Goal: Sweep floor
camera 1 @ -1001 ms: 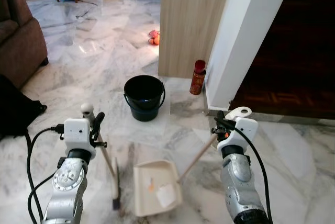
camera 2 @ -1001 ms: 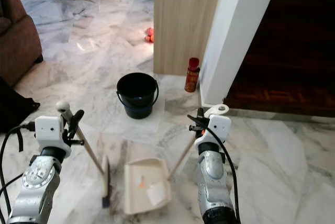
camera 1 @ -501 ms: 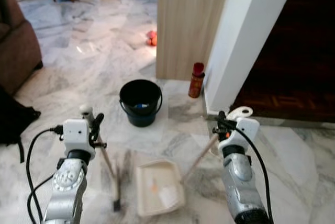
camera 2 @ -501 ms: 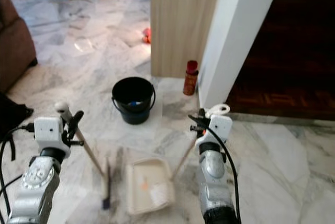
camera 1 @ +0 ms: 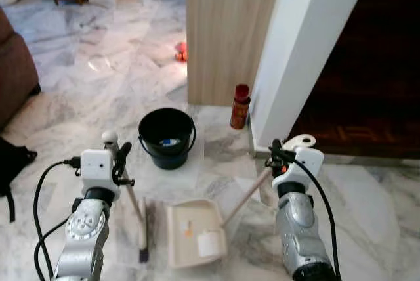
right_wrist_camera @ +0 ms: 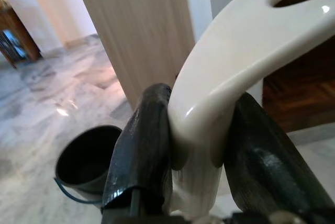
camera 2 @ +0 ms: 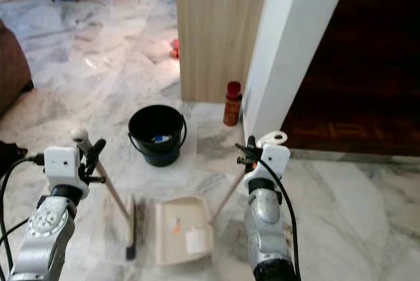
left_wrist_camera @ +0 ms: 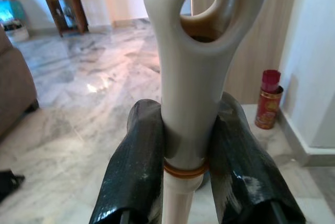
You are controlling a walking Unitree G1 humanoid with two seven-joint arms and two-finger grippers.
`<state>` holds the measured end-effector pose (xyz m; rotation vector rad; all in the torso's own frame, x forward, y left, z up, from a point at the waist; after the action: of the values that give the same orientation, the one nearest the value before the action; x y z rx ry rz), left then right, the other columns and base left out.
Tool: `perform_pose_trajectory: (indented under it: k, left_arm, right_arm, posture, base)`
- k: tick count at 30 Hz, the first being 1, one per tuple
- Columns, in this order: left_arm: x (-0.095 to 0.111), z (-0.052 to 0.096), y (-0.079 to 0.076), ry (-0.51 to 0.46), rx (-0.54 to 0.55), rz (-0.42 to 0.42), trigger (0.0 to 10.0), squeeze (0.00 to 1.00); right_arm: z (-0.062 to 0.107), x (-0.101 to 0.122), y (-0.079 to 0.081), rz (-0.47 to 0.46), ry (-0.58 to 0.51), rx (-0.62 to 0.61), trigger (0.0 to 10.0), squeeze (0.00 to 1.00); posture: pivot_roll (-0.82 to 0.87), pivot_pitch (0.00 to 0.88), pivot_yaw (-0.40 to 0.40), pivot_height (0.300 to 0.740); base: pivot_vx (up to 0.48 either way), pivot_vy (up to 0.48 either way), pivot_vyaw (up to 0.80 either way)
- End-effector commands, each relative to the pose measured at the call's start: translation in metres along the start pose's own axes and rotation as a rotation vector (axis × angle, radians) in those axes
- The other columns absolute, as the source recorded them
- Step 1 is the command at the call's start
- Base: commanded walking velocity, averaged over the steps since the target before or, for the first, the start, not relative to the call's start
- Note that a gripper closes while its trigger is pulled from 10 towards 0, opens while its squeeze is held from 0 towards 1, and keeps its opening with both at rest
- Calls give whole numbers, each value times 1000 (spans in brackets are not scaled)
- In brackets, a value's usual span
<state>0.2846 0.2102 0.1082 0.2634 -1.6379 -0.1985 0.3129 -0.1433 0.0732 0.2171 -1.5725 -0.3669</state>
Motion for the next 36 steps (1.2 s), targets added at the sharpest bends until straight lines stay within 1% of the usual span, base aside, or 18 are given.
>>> perform_pose_trajectory:
  k: [1, 6, 15, 21, 36]
  left_arm:
    - [10, -3, -1, -46, -12, -9, 10000, 0]
    - [11, -3, -3, -52, -22, -5, 10000, 0]
    - [14, -2, -8, -77, -47, 1, 10000, 0]
    - [14, -2, -7, -79, -48, 0, 10000, 0]
    - [12, -2, -8, -66, -43, 20, 10000, 0]
  right_arm:
    - [-4, 12, -2, 2, -54, -6, 10000, 0]
    - [-5, 12, -3, 1, -52, -14, 10000, 0]
    - [-5, 10, -5, -8, -38, -23, 10000, 0]
    - [-5, 9, -4, -7, -38, -26, 10000, 0]
    - [-5, 11, -4, 0, -44, -19, 10000, 0]
  posture:
    - [169, 30, 1, 740]
    - [167, 18, 3, 740]
    - [167, 7, 3, 740]
    - [169, 2, 6, 740]
    - [165, 20, 3, 740]
  base:
    - [337, 0, 0]
    - [328, 0, 0]
    - [0, 0, 0]
    - [0, 0, -692]
    - [0, 0, 0]
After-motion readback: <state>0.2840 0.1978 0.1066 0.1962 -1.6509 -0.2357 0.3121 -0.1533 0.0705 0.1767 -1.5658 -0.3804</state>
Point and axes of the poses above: a point about 5 cm out from each wrist's last joint towards the gripper, its own z axis pointing back from the gripper into the wrist, its own x axis along the axis of the wrist's last joint, y = z × x, the point moved 1 cm from there along -z, pointing out of the wrist towards the gripper, and after that the axes turned 10 degrees about -z, right-handed, at the moved point
